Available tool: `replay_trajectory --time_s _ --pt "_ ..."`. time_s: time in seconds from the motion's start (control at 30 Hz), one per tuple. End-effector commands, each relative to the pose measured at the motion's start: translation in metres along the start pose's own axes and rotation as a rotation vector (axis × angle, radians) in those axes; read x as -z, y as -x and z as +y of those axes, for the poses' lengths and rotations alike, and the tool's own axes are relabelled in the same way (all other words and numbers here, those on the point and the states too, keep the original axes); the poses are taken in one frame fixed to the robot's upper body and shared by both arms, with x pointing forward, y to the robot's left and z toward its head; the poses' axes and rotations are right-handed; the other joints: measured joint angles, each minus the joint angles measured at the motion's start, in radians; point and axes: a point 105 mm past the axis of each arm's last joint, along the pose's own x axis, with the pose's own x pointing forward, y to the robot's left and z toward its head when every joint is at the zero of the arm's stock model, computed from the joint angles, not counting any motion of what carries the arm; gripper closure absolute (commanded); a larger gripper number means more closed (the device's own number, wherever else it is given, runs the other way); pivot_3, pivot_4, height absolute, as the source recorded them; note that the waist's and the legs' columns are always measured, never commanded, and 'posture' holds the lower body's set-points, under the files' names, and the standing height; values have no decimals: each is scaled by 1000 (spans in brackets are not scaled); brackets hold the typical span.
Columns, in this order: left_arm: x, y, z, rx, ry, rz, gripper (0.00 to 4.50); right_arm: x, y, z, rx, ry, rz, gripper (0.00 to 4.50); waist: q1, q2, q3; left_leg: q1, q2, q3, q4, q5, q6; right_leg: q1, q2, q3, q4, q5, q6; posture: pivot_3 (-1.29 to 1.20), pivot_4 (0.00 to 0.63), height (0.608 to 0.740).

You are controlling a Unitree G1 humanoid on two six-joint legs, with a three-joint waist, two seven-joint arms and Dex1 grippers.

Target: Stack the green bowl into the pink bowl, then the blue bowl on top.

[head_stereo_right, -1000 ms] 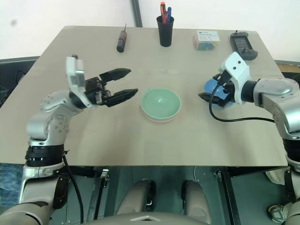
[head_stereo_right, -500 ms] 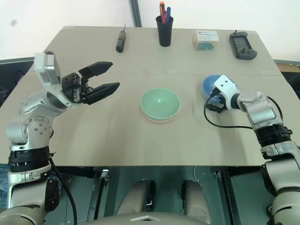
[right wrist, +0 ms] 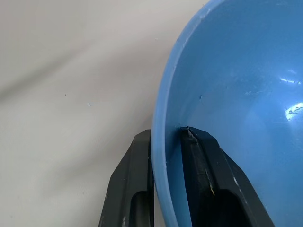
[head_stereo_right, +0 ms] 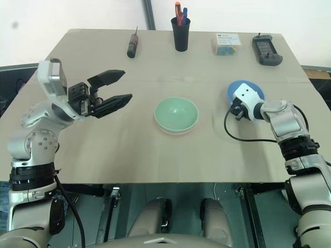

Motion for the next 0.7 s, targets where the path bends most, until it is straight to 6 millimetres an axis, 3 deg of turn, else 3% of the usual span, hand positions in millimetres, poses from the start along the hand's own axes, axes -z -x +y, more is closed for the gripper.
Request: replay_trajectory --time_s 0.03,0.2,0.33,0.5,0.7 --pt "-10 2 1 3 -48 -16 101 -32 16 -4 20 47 -95 4078 -4 0 0 0 0 0 0 0 0 0 0 0 0 0 0 0 150 740" --pt "-4 20 5 -49 -51 28 101 -104 45 20 -50 211 -262 4078 -16 1 1 0 0 0 0 -1 1 -1 0 1 1 0 0 0 150 740" --pt "1 36 7 -70 -64 93 101 -141 56 48 -122 299 -350 4078 -13 1 1 -1 1 1 -1 -1 1 -5 1 2 3 0 0 0 150 740" --pt "-2 53 10 -94 -79 135 101 -165 55 80 -174 366 -398 4078 -6 1 1 -1 1 1 -1 -1 2 -4 1 2 3 0 0 0 150 740" --pt "0 74 21 -150 -90 186 101 -175 42 126 -288 411 -434 4078 -11 1 1 -2 0 1 -1 -1 1 -5 0 2 3 0 0 0 150 740"
